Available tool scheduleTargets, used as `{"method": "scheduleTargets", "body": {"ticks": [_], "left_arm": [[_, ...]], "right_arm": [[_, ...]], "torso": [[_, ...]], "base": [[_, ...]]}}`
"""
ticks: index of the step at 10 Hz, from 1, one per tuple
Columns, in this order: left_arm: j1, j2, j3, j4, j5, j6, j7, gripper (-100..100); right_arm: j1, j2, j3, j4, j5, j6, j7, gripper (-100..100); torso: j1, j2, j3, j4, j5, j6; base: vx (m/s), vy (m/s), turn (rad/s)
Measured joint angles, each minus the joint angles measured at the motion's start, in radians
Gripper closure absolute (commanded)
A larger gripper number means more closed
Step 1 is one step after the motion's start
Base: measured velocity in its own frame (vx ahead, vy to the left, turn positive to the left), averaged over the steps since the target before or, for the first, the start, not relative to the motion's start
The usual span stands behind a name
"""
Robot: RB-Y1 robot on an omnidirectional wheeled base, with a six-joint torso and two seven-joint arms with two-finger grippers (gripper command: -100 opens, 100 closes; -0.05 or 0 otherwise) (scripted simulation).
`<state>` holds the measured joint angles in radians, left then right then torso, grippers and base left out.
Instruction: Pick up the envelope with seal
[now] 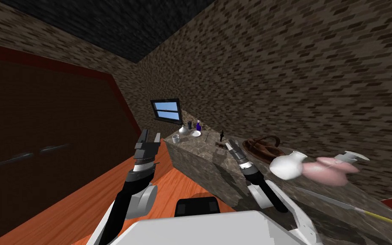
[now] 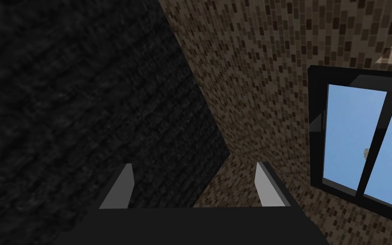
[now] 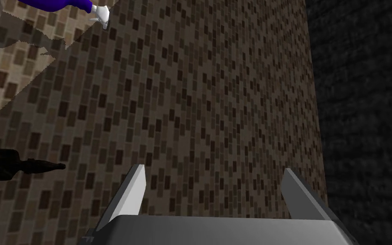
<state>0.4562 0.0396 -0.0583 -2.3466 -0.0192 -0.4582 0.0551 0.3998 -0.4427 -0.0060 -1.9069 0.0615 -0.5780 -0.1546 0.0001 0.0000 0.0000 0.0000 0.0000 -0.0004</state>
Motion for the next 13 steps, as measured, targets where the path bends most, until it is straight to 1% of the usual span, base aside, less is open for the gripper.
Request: {"method": "scheduleTargets", "body": {"ticks": [1,2,3,6,7,8,10,11,12,13], "left_arm": [[0.0,0.0,0.0,0.0,0.0,0.0,0.0,0],[0.0,0.0,0.0,0.0,0.0,0.0,0.0,0],[0.0,0.0,0.0,0.0,0.0,0.0,0.0,0],[0.0,0.0,0.0,0.0,0.0,0.0,0.0,0],[0.0,0.0,0.0,0.0,0.0,0.0,0.0,0],[0.0,0.0,0.0,0.0,0.0,0.0,0.0,0],[0.0,0.0,0.0,0.0,0.0,0.0,0.0,0],[0.0,0.0,0.0,0.0,0.0,0.0,0.0,0],[0.0,0.0,0.0,0.0,0.0,0.0,0.0,0],[0.0,0.0,0.0,0.0,0.0,0.0,0.0,0]], "right_arm": [[-0.001,-0.021,0.004,0.009,0.008,-0.001,-0.004,-100],[-0.017,-0.051,0.009,0.038,0.024,0.0,-0.011,-100],[-0.021,-0.074,0.012,0.052,0.033,-0.001,-0.016,-100],[-0.044,-0.157,0.029,0.124,0.079,-0.014,-0.032,-100],[-0.048,-0.181,0.034,0.135,0.09,-0.014,-0.036,-100],[-0.06,-0.213,0.039,0.171,0.109,-0.026,-0.043,-100],[-0.068,-0.267,0.05,0.211,0.143,-0.037,-0.051,-100],[-0.078,-0.292,0.057,0.226,0.157,-0.036,-0.055,-100],[-0.088,-0.323,0.064,0.258,0.179,-0.047,-0.062,-100],[-0.094,-0.351,0.067,0.279,0.191,-0.057,-0.066,-100]], "torso": [[0.0,0.0,0.0,0.0,0.0,0.001],[0.0,0.0,0.0,0.0,0.0,0.0],[0.0,0.0,0.0,0.0,0.0,0.001],[0.0,-0.001,0.0,0.0,0.0,0.0],[0.0,-0.001,0.0,0.0,0.0,0.002],[0.0,-0.001,-0.001,0.0,0.0,0.0],[0.0,-0.001,-0.001,0.0,0.0,0.001],[0.0,-0.001,-0.001,0.0,0.0,0.002],[0.0,-0.002,-0.001,0.0,0.0,0.001],[0.0,-0.001,-0.001,0.0,0.0,0.002]], "base": [[-0.01,0.009,0.265],[-0.007,0.004,0.171],[-0.007,0.013,0.319],[0.0,0.011,0.213],[0.006,0.02,0.269],[0.007,0.009,0.155],[0.01,0.012,0.208],[0.012,0.017,0.283],[0.011,0.009,0.133],[0.016,0.017,0.286]]}}
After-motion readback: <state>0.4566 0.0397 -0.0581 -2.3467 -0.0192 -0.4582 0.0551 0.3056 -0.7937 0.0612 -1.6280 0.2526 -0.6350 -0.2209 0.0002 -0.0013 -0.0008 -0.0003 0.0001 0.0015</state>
